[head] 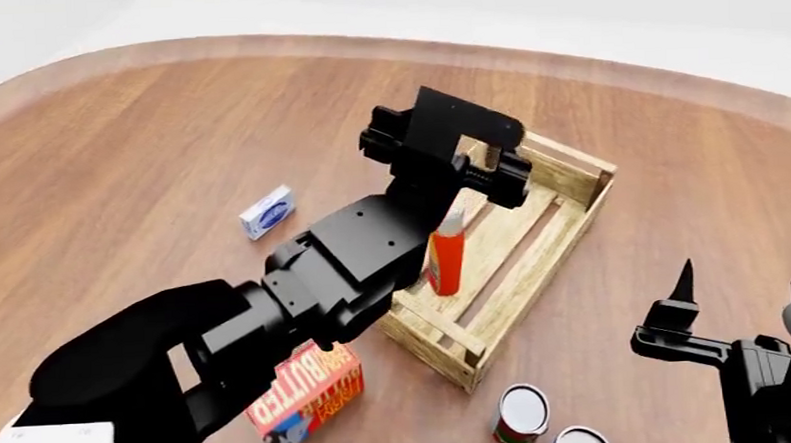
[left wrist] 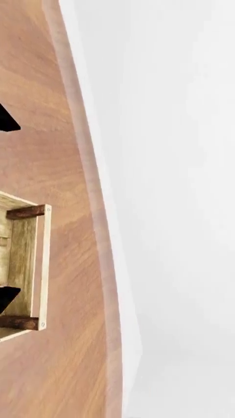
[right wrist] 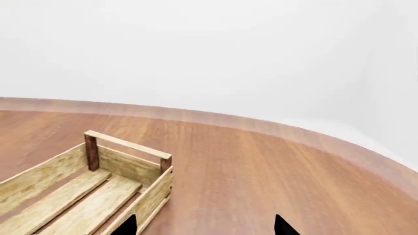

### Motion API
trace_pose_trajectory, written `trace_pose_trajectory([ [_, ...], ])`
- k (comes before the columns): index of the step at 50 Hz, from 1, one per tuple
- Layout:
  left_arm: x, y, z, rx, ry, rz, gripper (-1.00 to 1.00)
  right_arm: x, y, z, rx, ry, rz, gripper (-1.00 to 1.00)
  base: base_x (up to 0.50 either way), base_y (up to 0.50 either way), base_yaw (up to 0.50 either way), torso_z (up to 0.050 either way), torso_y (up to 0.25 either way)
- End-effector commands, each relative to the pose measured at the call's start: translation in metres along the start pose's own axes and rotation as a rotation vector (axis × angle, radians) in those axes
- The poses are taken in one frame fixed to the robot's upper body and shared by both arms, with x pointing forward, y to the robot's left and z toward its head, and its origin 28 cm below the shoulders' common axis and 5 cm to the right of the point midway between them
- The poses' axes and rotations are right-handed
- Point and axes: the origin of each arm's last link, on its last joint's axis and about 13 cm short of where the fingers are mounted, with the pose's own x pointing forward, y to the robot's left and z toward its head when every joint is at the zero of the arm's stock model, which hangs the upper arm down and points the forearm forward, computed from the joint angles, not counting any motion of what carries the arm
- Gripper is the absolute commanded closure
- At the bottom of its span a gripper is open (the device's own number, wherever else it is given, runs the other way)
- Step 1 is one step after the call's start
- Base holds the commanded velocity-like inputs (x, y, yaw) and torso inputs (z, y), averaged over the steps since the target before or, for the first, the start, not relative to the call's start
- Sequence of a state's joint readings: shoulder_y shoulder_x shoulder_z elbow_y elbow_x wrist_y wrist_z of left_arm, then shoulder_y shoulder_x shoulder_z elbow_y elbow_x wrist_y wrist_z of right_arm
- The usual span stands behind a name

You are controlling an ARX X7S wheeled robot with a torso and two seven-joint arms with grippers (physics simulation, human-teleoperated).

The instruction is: Pick up the ketchup, and put it in the wooden tray.

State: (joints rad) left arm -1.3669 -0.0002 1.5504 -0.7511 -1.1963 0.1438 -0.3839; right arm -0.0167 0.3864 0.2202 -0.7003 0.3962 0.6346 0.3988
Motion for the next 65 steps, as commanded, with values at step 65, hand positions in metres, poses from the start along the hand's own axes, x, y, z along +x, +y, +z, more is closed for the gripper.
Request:
trace_pose_trajectory([
  [65,-0.234,0.113,-0.027,-0.381,-0.185,0.691,-1.0,-0.054,-0.044,0.02,0.193,-0.266,-0.276,-1.0,0.0,0.0,0.0,-0.003,0.024],
])
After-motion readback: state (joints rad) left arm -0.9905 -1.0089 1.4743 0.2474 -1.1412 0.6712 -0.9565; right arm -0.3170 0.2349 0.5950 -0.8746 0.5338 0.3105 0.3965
